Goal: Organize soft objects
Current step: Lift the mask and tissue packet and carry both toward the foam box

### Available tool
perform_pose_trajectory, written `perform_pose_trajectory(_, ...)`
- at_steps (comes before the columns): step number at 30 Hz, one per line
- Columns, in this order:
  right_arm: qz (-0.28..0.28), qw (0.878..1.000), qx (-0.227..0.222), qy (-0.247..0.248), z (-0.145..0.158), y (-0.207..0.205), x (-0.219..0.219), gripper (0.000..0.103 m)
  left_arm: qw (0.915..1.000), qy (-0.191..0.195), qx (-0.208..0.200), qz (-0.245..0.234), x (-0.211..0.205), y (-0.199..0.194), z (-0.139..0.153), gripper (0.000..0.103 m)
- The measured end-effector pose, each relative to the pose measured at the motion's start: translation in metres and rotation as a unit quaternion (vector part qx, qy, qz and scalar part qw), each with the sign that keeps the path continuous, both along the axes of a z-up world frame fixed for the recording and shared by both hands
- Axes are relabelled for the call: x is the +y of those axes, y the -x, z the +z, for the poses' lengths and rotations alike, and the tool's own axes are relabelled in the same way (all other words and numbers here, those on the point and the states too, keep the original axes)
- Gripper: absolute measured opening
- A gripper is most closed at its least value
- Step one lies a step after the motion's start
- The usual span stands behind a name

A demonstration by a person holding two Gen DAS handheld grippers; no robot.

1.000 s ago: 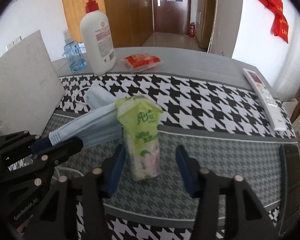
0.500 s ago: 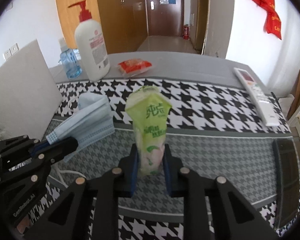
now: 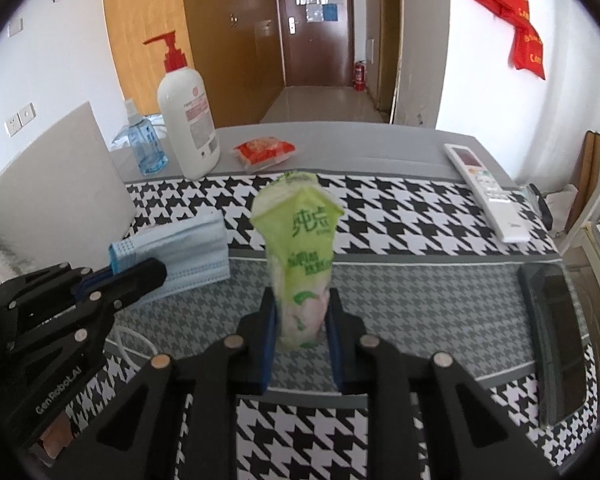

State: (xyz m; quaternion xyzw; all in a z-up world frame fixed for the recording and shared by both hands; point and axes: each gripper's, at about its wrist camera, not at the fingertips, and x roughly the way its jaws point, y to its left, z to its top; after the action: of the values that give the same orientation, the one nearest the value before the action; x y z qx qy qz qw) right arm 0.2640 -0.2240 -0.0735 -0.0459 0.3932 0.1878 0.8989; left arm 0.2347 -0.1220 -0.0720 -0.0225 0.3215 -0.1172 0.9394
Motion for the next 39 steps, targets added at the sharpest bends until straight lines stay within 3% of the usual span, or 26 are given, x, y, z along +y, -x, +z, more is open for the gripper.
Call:
perform_pose_trajectory(8,-0.010,1.000,-0.006,-0.003,0.006,0.013,-0.008,0.027,0.9995,0.005,0.008,-0.029,-0.007,0.006,0.000,0.003)
perform_pose_trajectory(11,-0.013,1.000,-0.004,-0.008,0.006,0.015,-0.010,0.027,0.9986,0.009,0.032,-0.040,-0.009,-0.001,-0.005,0.005)
perform_pose_trajectory(16,-0.009,1.000,-0.004,-0.005,0.004,0.019,-0.011,0.027,0.9974,-0.022,0.062,-0.030,-0.018,-0.009,-0.018,0.013)
perform_pose_trajectory(21,-0.005,1.000,-0.004,-0.007,0.003,0.021,-0.013,0.027,0.9972,-0.030,0.067,-0.013,-0.019,-0.015,-0.022,0.053)
perform_pose_trajectory(30,-0.008,1.000,-0.002,-0.015,0.000,0.022,-0.021,0.027,0.9967,-0.037,0.071,-0.010,-0.026,-0.029,-0.026,0.052)
perform_pose_trajectory(31,-0.009,1.000,-0.002,-0.016,0.000,0.023,-0.022,0.027,0.9964,-0.039,0.074,-0.013,-0.027,-0.030,-0.028,0.049)
perform_pose_trajectory(33,-0.011,1.000,-0.002,-0.018,0.000,0.025,-0.024,0.027,0.9959,-0.038,0.081,-0.014,-0.026,-0.031,-0.030,0.026)
perform_pose_trajectory(35,-0.012,1.000,-0.002,-0.018,0.000,0.027,-0.026,0.027,0.9958,-0.034,0.084,-0.011,-0.024,-0.033,-0.032,0.015)
perform_pose_trajectory(39,-0.018,1.000,0.000,-0.022,-0.001,0.030,-0.028,0.027,0.9963,-0.030,0.079,-0.013,-0.022,-0.029,-0.031,0.009)
